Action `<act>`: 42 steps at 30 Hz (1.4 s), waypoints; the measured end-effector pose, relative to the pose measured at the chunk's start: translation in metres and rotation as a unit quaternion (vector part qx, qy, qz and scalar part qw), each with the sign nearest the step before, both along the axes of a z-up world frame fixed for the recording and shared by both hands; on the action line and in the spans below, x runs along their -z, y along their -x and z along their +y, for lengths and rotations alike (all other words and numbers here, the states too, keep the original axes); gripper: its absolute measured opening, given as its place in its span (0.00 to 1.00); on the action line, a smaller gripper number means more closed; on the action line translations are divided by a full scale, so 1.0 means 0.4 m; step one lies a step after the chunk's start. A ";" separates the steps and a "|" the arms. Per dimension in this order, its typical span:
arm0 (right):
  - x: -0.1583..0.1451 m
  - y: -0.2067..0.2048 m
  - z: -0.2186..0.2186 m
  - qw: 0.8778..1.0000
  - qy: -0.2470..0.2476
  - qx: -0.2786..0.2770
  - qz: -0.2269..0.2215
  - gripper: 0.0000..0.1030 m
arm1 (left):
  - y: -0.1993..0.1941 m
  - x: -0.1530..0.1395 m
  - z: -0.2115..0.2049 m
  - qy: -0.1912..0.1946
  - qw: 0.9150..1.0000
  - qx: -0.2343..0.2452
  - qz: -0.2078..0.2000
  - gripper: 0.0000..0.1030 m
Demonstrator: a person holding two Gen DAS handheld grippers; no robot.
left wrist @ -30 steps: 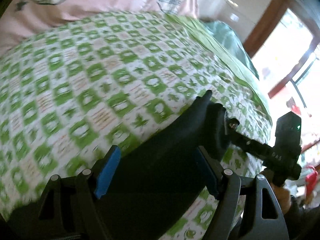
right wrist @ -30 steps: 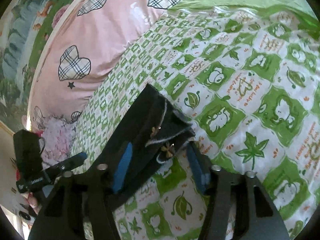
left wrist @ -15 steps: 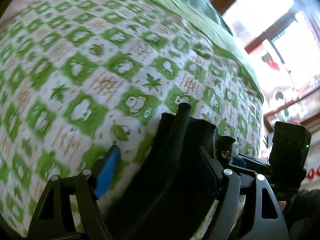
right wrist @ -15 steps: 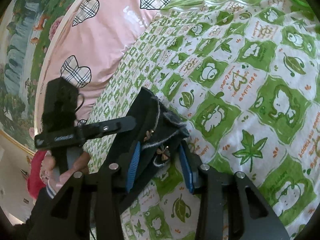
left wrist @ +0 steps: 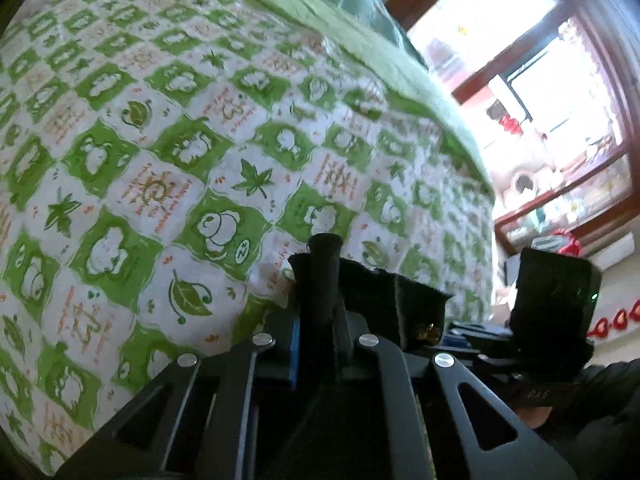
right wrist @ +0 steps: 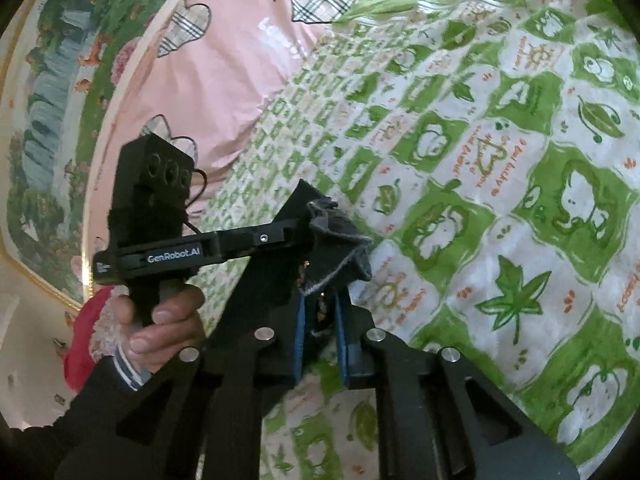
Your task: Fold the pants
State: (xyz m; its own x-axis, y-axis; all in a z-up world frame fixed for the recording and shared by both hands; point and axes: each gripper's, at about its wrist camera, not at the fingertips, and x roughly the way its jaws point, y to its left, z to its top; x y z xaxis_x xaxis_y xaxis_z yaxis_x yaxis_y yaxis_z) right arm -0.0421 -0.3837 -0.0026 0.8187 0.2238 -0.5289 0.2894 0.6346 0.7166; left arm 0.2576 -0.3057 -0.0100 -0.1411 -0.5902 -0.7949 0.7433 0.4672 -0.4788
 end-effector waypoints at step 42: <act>0.009 -0.123 0.519 0.960 0.012 -0.280 -0.018 0.14 | 0.238 -0.023 0.707 0.126 0.956 -0.265 -0.010 0.10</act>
